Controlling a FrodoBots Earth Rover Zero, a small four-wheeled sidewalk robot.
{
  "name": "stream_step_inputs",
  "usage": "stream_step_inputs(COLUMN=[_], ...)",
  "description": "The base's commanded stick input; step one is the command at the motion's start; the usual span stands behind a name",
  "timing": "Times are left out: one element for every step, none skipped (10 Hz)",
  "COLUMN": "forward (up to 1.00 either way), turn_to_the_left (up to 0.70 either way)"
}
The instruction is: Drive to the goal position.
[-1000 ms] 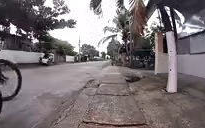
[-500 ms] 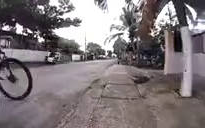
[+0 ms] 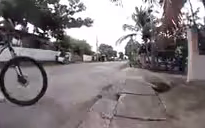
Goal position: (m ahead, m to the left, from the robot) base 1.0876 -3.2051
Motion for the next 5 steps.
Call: stream_step_inputs(forward=[0.00, 0.00, 0.00, 0.00, 0.00], turn_to_the_left=[0.00, 0.00, 0.00, 0.00, 0.13])
